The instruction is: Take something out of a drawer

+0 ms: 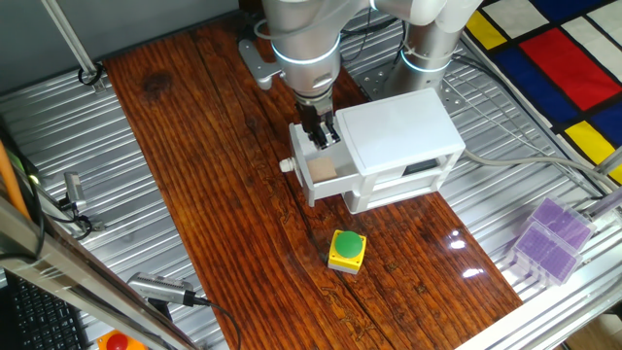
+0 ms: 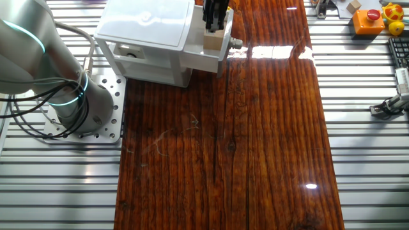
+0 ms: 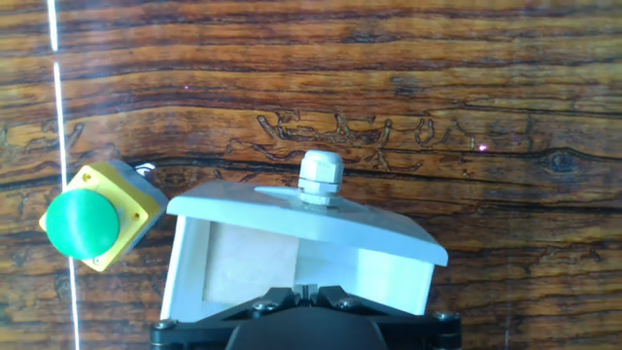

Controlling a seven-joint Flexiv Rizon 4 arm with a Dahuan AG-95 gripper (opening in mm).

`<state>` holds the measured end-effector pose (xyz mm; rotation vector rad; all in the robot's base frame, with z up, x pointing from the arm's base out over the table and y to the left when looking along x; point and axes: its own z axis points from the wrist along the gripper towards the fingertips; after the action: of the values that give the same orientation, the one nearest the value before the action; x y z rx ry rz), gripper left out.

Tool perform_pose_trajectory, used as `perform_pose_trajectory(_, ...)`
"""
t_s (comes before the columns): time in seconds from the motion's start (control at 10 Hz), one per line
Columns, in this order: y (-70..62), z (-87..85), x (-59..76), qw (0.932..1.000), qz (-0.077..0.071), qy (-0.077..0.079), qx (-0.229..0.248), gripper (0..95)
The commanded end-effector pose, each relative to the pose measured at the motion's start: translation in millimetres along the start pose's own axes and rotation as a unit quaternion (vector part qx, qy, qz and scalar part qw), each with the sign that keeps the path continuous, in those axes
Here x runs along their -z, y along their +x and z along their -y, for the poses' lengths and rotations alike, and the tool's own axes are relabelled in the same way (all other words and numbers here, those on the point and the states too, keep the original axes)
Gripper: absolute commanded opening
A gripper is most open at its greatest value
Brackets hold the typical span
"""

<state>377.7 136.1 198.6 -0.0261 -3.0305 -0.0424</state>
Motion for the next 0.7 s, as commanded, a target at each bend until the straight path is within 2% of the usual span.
perform_pose_trajectory(0.1, 1.0, -1.7, 0.9, 0.9999, -0.003, -0.009, -0.006, 0.0)
perform_pose_trajectory(0.2, -0.4, -3.8, -0.9, 0.9998, 0.009, -0.014, -0.011, 0.0)
perform_pose_trajectory(0.3, -0.2, -4.3, -0.7, 0.999, 0.038, -0.019, -0.011, 0.0)
perform_pose_trajectory(0.4, -0.2, -4.7, -0.7, 0.9972, 0.069, -0.014, -0.025, 0.0)
perform_pose_trajectory(0.5, -0.3, -4.8, -0.5, 0.9951, 0.088, -0.017, -0.04, 0.0)
perform_pose_trajectory(0.6, -0.9, -5.0, 0.2, 0.993, 0.106, -0.019, -0.049, 0.0)
perform_pose_trajectory(0.7, -0.7, -5.1, 0.4, 0.9926, 0.107, -0.02, -0.055, 0.0)
